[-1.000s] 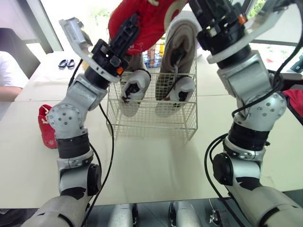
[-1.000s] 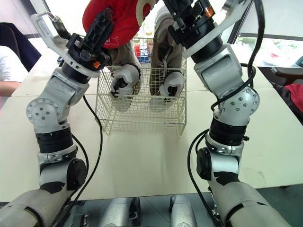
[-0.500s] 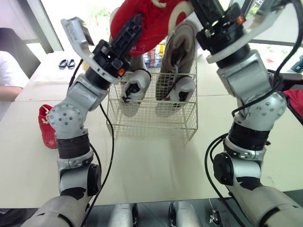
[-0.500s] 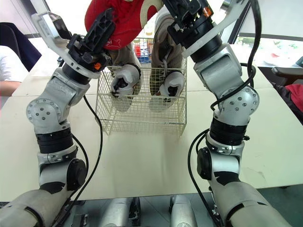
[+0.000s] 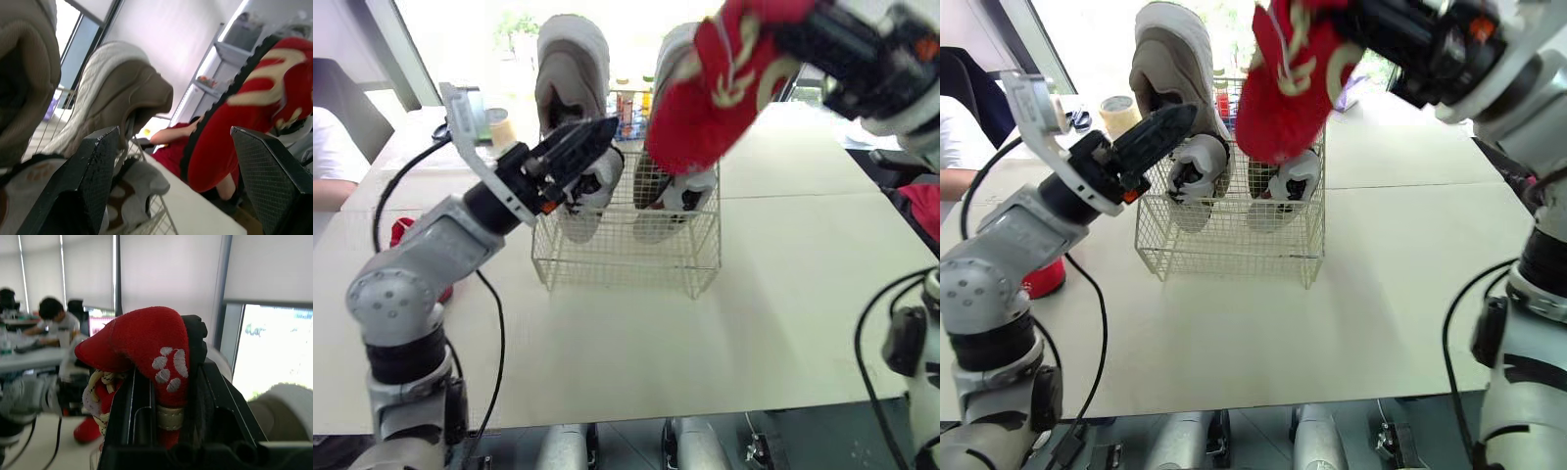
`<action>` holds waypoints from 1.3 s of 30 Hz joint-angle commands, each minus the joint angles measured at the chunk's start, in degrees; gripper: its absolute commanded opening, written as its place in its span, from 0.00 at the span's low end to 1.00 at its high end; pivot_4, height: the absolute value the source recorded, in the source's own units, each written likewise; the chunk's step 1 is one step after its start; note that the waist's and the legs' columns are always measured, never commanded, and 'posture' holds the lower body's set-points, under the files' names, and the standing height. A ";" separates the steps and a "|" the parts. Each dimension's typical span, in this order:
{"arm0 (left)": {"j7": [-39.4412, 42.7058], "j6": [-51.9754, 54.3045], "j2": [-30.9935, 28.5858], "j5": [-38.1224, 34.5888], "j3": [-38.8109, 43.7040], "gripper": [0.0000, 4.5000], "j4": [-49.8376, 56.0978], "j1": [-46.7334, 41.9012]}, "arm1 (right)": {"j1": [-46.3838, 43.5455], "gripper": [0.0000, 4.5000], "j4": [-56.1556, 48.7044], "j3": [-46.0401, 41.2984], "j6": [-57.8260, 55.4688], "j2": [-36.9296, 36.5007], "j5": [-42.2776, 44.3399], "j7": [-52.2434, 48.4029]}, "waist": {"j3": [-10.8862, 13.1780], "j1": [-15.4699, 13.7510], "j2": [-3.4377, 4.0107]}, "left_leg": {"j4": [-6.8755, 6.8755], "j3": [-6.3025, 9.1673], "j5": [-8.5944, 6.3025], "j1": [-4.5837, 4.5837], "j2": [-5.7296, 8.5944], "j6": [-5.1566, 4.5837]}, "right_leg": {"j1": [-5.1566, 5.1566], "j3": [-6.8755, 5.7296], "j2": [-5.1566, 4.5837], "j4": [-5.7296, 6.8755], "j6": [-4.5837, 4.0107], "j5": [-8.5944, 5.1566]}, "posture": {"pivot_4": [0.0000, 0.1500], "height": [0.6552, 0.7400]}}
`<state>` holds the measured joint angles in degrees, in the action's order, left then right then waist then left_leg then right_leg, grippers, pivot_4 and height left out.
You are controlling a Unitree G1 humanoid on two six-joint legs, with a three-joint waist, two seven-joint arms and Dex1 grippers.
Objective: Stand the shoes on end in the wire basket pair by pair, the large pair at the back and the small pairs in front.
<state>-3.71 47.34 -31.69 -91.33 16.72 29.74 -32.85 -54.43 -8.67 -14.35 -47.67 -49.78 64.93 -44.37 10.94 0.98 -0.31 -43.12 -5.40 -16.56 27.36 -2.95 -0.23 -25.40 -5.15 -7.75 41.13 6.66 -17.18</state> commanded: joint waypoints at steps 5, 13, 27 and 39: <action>-4.07 -0.81 -12.70 -14.34 5.77 0.83 6.28 11.51 | 4.05 0.12 -4.91 3.85 2.65 0.01 -6.16 -7.76 | 0.02 -0.47 0.02 | 0.01 0.03 0.05 0.04 -0.02 0.09 | -0.05 -0.01 0.00 -0.01 -0.03 0.00 | 1.00 0.15; 1.92 -0.65 -18.19 -12.32 9.05 0.83 11.63 27.72 | 8.38 0.12 -5.62 9.05 11.03 3.18 -18.11 -10.44 | 0.02 -0.54 -0.03 | -0.03 0.00 0.03 0.08 0.04 0.10 | -0.01 -0.03 -0.04 -0.09 -0.05 0.00 | 1.00 0.15; 11.49 -1.09 -24.21 -11.33 10.48 0.85 7.15 31.63 | 16.80 0.41 -3.35 11.24 15.66 6.31 -25.23 -14.80 | 0.04 -0.43 0.00 | 0.01 -0.03 0.02 0.07 0.03 0.12 | -0.05 -0.04 -0.04 -0.10 -0.07 -0.02 | 1.00 0.15; 16.73 1.47 -27.51 -13.94 11.83 0.85 1.26 31.97 | 16.28 0.99 -5.68 7.05 10.26 3.50 -22.73 -13.88 | 0.04 -0.50 0.00 | 0.02 -0.02 0.02 0.07 0.01 0.12 | -0.07 -0.05 -0.03 -0.08 -0.13 -0.05 | 1.00 0.15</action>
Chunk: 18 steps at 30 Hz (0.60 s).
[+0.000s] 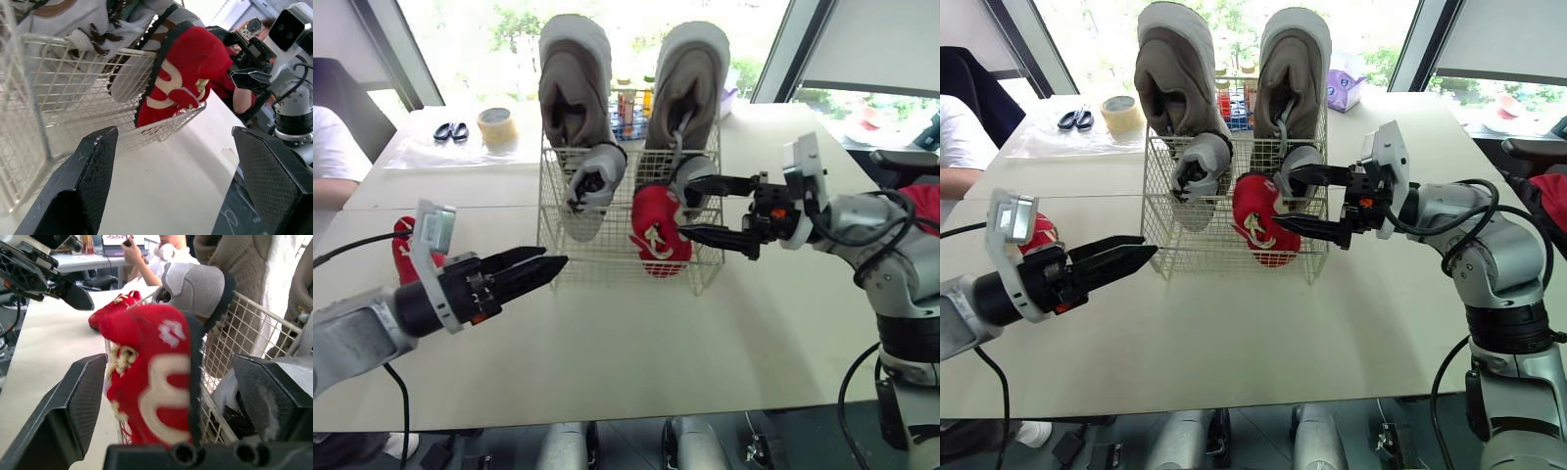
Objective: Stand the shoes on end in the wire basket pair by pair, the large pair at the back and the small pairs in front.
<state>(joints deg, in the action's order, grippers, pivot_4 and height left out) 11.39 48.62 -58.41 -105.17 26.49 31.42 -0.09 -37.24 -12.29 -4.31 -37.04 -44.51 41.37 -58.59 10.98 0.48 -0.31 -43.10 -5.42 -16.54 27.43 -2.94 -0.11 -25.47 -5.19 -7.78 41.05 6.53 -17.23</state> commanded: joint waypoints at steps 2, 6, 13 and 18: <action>2.17 0.27 -0.75 0.58 1.37 0.85 -0.94 -1.27 | -0.48 0.99 -2.86 -3.67 -1.14 -2.53 1.00 0.60 | 0.00 -0.02 0.00 | 0.00 0.00 0.00 0.01 0.00 0.00 | 0.00 0.00 -0.01 -0.01 -0.01 -0.01 | 1.00 0.15; 2.46 0.24 -0.56 1.00 0.36 0.85 -1.66 -2.63 | 0.07 0.99 -3.63 -4.63 -2.20 -3.25 1.41 1.13 | 0.00 0.04 0.00 | 0.00 0.00 0.00 0.01 0.00 0.00 | 0.00 0.00 0.00 0.00 0.01 0.00 | 1.00 0.15; 4.36 1.74 -0.98 0.16 1.15 0.85 -3.32 -3.70 | -1.38 0.99 -5.87 -5.11 -4.81 -2.58 4.56 1.44 | 0.00 0.13 0.00 | 0.01 0.00 0.00 0.00 0.00 0.00 | 0.00 0.00 0.00 0.00 0.05 0.03 | 1.00 0.15; 4.91 2.62 -1.89 2.83 2.67 1.00 -3.00 -2.93 | -3.57 1.00 -10.90 -2.02 -7.24 -0.35 5.12 5.31 | 0.00 0.16 0.00 | 0.03 0.01 0.00 0.00 -0.02 0.00 | -0.03 0.00 0.01 0.00 0.05 0.03 | 1.00 0.15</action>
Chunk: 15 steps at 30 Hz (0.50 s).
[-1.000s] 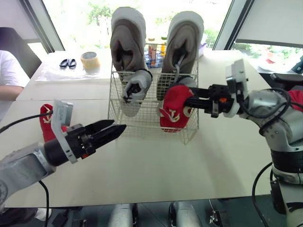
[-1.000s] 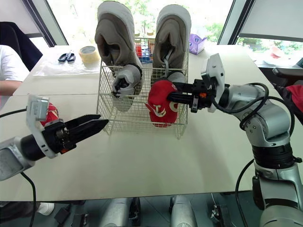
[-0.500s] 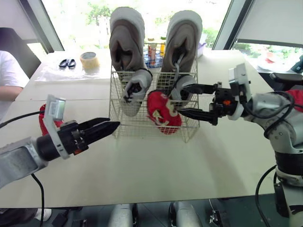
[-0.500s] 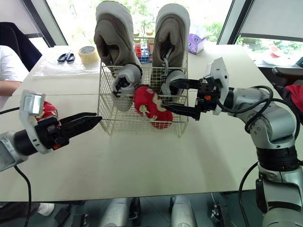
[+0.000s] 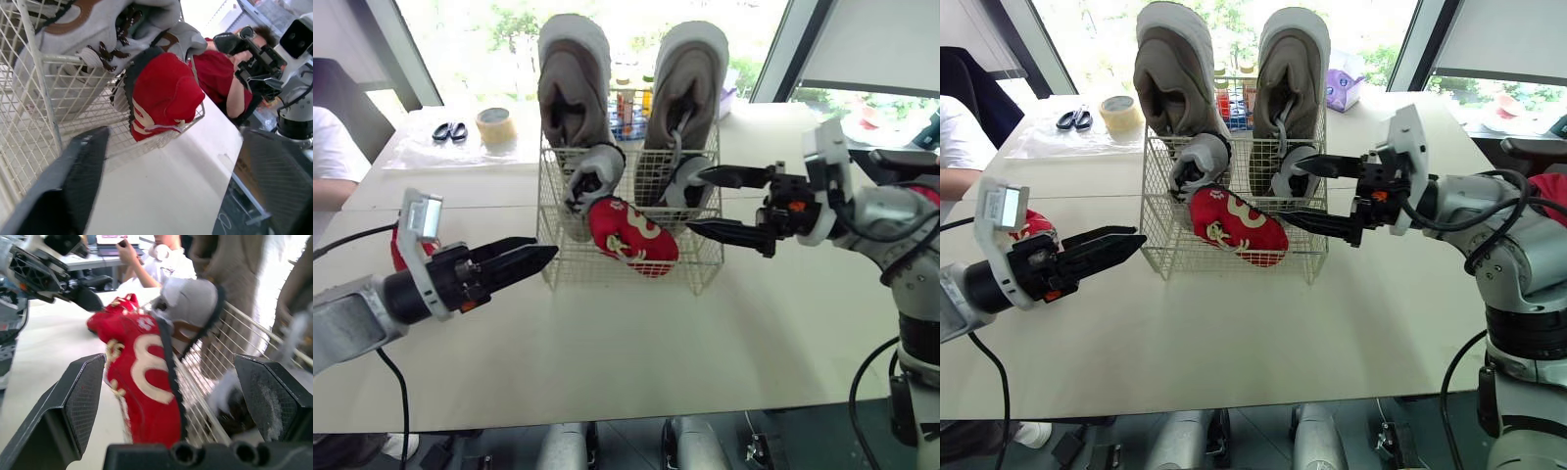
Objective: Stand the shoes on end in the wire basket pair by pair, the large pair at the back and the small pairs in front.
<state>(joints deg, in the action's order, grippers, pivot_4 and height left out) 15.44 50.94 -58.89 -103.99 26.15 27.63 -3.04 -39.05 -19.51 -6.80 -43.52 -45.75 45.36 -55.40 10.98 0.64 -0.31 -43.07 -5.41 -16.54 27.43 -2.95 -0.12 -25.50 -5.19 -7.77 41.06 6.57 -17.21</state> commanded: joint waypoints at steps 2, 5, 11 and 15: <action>2.84 1.09 -2.56 5.67 5.56 1.00 -0.09 1.73 | -1.65 1.00 -7.46 4.33 -1.06 3.82 -1.23 6.51 | -0.01 0.14 -0.01 | 0.00 0.00 0.00 0.00 0.00 0.00 | 0.00 0.00 0.00 0.00 0.00 0.00 | 1.00 0.15; 5.65 1.89 -3.88 9.14 8.29 1.00 -1.01 2.55 | -0.78 1.00 -10.85 8.21 -1.51 7.82 -3.81 12.04 | 0.00 0.16 0.00 | 0.06 -0.04 0.00 0.00 0.00 0.01 | -0.08 0.01 0.02 0.02 0.00 0.00 | 1.00 0.15; 11.06 2.81 -6.65 16.41 13.37 1.00 -6.90 1.64 | 0.59 1.00 -12.86 8.22 -2.79 9.60 -3.38 15.18 | 0.00 -0.33 -0.02 | 0.03 -0.17 0.00 0.06 0.03 0.02 | -0.07 0.00 -0.02 -0.05 -0.02 -0.01 | 1.00 0.15; 12.31 2.46 -6.87 20.16 12.85 1.00 -11.43 -1.24 | -0.76 1.00 -11.95 6.58 -3.67 8.82 -2.15 14.94 | 0.00 -0.08 -0.02 | 0.07 -0.31 0.00 0.04 0.01 0.01 | -0.11 0.00 0.01 -0.03 -0.01 0.00 | 1.00 0.15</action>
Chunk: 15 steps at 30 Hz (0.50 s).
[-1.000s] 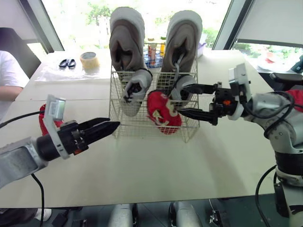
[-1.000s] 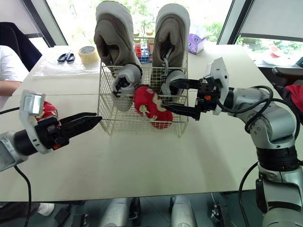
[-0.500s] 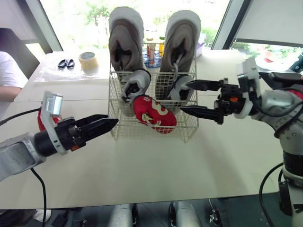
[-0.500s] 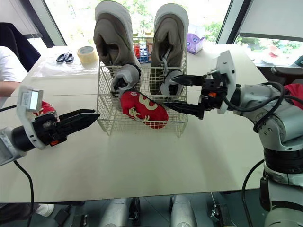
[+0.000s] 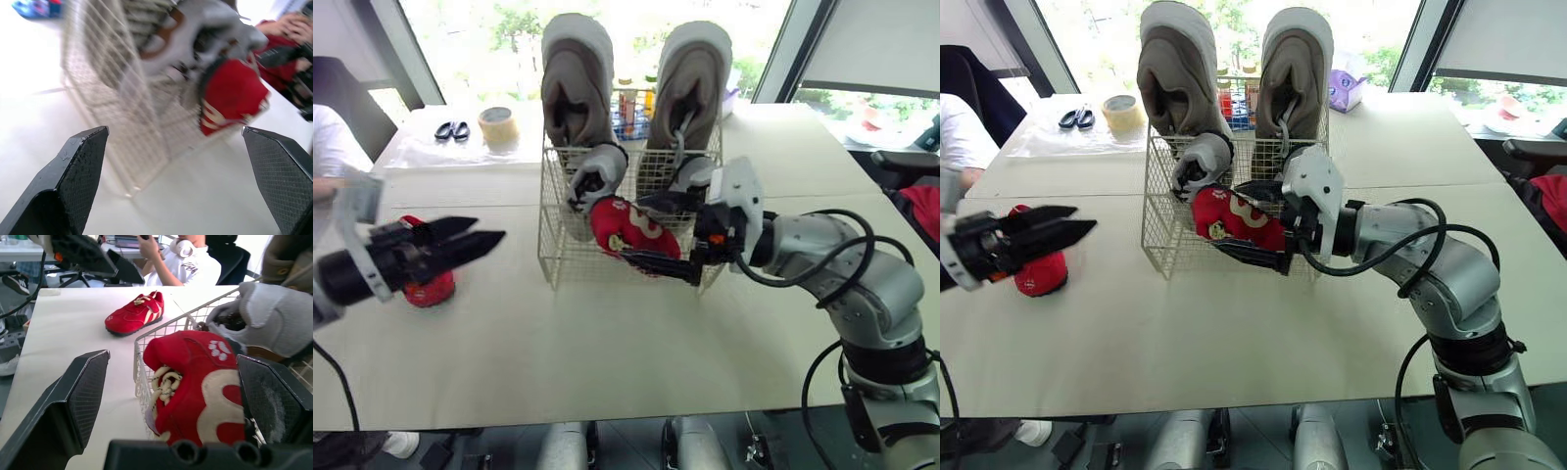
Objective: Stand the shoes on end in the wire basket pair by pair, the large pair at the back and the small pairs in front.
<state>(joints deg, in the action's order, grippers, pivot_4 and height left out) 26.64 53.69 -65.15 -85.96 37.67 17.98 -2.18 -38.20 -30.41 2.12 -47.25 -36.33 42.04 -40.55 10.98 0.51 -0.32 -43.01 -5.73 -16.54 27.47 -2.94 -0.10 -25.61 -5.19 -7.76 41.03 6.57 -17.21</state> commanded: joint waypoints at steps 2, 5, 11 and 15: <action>0.18 -0.74 0.49 3.28 -0.27 1.00 -2.66 -4.50 | -1.86 1.00 -0.84 -1.48 0.05 -0.43 0.31 0.39 | 0.00 0.11 -0.01 | 0.03 -0.01 0.00 0.00 -0.01 0.00 | -0.01 0.00 0.00 0.00 0.01 0.00 | 1.00 0.15; -1.07 -0.69 2.81 3.51 -2.29 1.00 -2.27 -7.50 | -1.90 1.00 -0.53 0.54 0.50 0.28 -2.15 1.87 | 0.00 0.16 -0.01 | 0.04 -0.04 0.00 0.00 -0.02 0.01 | -0.01 0.01 0.00 0.00 0.03 0.02 | 1.00 0.15; 1.10 0.86 4.79 4.50 -6.36 1.00 -0.75 -10.41 | -1.17 1.00 -0.53 4.76 1.60 0.64 -9.29 5.32 | -0.01 0.16 -0.02 | 0.03 -0.04 0.01 0.00 -0.02 0.02 | -0.01 0.02 -0.01 0.04 0.04 0.02 | 1.00 0.15; 6.29 2.28 3.38 6.30 -8.97 1.00 1.72 -10.78 | -0.86 1.00 -1.37 6.94 0.90 1.67 -13.22 8.36 | -0.01 0.25 -0.02 | 0.03 -0.06 0.01 0.00 -0.01 0.02 | -0.02 0.02 0.00 0.05 0.04 0.02 | 1.00 0.15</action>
<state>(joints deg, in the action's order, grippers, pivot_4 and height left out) 30.26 55.55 -60.25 -80.34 29.01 17.19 -12.22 -38.57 -29.98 9.17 -46.90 -35.09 30.22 -33.58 10.98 0.76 -0.34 -42.98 -5.79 -16.53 27.47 -2.96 -0.08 -25.63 -5.17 -7.76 41.08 6.60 -17.19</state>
